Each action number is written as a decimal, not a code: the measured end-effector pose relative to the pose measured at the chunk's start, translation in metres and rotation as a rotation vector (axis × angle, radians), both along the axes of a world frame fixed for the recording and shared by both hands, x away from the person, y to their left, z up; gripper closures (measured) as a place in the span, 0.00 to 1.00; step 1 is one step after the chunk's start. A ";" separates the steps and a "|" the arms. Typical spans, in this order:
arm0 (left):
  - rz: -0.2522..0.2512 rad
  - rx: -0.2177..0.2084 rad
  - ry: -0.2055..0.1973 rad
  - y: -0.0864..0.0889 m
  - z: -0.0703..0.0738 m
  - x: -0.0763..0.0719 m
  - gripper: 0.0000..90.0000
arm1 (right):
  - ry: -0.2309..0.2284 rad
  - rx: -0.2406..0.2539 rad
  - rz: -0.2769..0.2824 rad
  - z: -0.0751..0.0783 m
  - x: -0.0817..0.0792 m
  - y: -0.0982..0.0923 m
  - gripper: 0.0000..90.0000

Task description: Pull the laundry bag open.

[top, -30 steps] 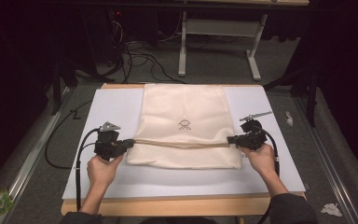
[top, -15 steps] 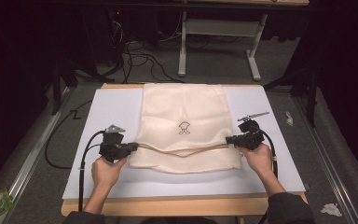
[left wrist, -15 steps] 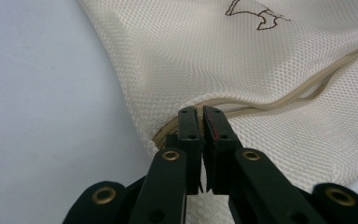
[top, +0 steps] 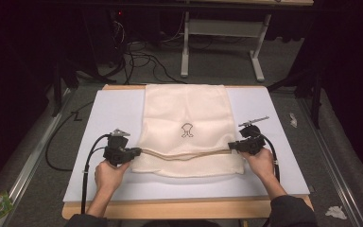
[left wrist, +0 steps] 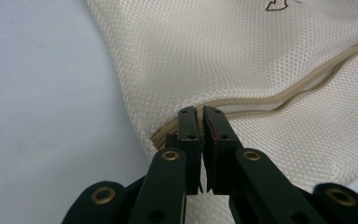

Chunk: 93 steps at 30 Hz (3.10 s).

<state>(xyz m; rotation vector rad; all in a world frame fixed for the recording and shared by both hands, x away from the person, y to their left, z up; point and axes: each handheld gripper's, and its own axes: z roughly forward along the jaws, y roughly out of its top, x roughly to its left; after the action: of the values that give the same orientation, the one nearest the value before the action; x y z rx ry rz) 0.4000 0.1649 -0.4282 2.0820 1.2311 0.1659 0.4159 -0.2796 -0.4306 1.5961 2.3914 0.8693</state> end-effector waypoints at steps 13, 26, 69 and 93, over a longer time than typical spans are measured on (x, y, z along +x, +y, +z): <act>0.001 0.014 0.030 0.000 -0.010 0.002 0.91 | 0.018 -0.012 -0.008 -0.008 0.000 -0.002 0.86; -0.003 0.006 -0.065 -0.003 -0.003 -0.004 0.64 | -0.033 -0.036 -0.026 -0.002 -0.004 -0.002 0.59; 0.098 -0.129 -0.354 0.054 0.041 -0.040 0.58 | -0.349 0.143 -0.182 0.036 -0.066 -0.070 0.60; 0.182 -0.145 -0.320 0.083 0.018 -0.042 0.58 | -0.350 0.176 -0.280 0.010 -0.086 -0.103 0.65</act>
<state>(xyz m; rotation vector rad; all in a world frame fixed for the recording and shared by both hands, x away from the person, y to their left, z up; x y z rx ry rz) 0.3584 0.2482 -0.4103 1.7390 1.1940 0.4604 0.3300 -0.3827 -0.4206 1.6255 1.8485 1.2078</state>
